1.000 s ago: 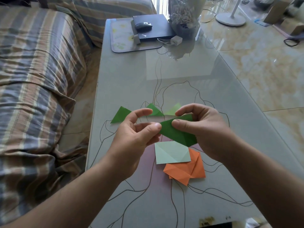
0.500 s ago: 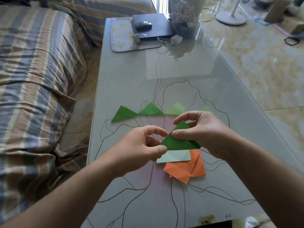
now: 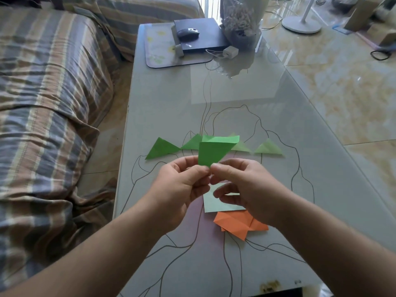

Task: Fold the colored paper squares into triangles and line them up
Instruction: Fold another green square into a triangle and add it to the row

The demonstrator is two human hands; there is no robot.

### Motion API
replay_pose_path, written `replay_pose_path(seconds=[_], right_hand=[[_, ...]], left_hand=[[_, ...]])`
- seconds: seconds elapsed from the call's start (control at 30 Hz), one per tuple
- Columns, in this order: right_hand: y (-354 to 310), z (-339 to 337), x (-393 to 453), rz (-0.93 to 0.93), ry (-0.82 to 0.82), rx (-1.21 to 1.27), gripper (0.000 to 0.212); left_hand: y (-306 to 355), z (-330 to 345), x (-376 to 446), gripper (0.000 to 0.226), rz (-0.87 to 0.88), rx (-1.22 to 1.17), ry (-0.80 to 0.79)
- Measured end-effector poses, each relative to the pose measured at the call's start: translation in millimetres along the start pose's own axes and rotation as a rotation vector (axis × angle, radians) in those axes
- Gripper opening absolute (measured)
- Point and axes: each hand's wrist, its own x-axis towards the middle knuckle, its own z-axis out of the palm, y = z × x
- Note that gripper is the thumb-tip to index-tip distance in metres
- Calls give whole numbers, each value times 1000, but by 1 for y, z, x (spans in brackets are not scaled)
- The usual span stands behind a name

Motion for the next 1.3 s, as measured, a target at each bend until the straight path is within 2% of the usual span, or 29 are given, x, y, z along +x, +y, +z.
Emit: replay_pose_path(seconds=[0.23,0.33,0.47,0.6,0.9,1.07,1.13,1.2,1.3], right_hand=[[0,3,0,-103,59,-11,10],[3,5,0,-140,66,1,11],[4,5,0,-193,79,23,15],[6,3,2,-202,89,-1,20],[2,-4,4,-237,88,-23,14],[-7,-12,3,-183,25,8,47],[-9,-11,1,-127,-32,24,35],[-10,-11,1,-118,-11,49,22],[-10,-13,3,-130,39,80,23]], left_hand=[[-6,-2,-3,23,103,127,33],[-7,0,-5,33,141,179,27],[-9,3,-7,28,194,240,63],[-10,2,-8,42,225,279,95],[-8,3,-8,25,233,286,95],[-8,2,-9,20,221,290,84],[-9,0,-8,20,215,276,87],[-9,0,-7,20,216,255,91],[-7,-1,-7,21,218,252,89]])
